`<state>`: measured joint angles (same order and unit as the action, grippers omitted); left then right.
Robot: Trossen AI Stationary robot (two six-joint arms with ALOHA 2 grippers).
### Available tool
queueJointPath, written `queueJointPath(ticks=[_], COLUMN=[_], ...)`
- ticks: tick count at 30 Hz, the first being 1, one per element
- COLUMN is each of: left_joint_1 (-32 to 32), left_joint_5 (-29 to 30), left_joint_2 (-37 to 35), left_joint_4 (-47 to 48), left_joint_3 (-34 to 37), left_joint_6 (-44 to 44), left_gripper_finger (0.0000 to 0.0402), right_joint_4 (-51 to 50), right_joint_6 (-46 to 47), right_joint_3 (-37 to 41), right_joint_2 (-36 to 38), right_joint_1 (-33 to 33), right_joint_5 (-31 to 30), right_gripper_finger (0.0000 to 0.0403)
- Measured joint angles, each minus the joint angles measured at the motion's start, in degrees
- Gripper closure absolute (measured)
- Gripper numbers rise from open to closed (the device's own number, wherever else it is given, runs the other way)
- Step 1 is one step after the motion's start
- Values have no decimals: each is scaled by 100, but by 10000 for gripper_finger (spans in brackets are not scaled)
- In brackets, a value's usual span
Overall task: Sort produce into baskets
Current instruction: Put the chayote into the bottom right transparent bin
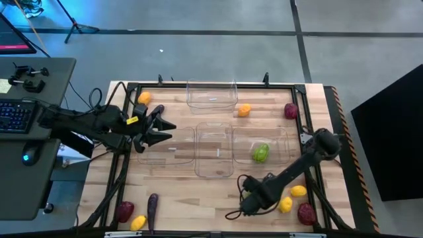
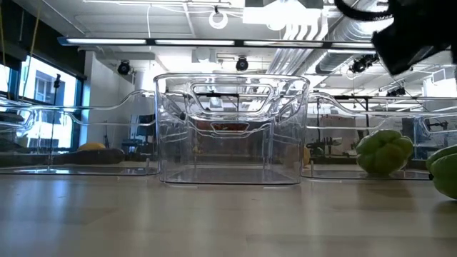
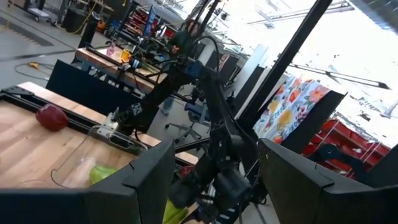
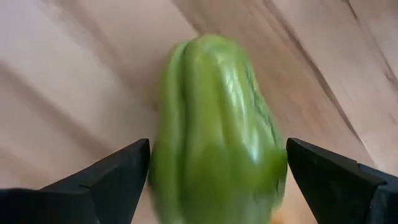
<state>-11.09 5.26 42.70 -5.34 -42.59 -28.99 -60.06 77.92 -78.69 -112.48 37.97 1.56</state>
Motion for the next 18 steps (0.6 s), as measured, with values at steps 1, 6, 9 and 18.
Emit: queueJointPath(ticks=[1, 6, 9, 18], left_joint_1=[0, 0, 1, 4], left_joint_5=[3, 13, 13, 622], left_joint_2=[0, 0, 0, 0], left_joint_4=[0, -4, -28, -56], left_joint_3=[0, 0, 0, 0], left_joint_6=[46, 275, 263, 208], left_gripper_finger=[183, 183, 183, 183], right_joint_4=[12, 113, 134, -1442], right_joint_6=[-52, -39, -112, -690], right_joint_3=[0, -5, -12, -813], right_joint_2=[-65, -319, -326, 224], right_joint_1=[-11, -105, -141, -121], right_joint_5=[-2, 304, 455, -221], right_gripper_finger=[36, 38, 54, 134])
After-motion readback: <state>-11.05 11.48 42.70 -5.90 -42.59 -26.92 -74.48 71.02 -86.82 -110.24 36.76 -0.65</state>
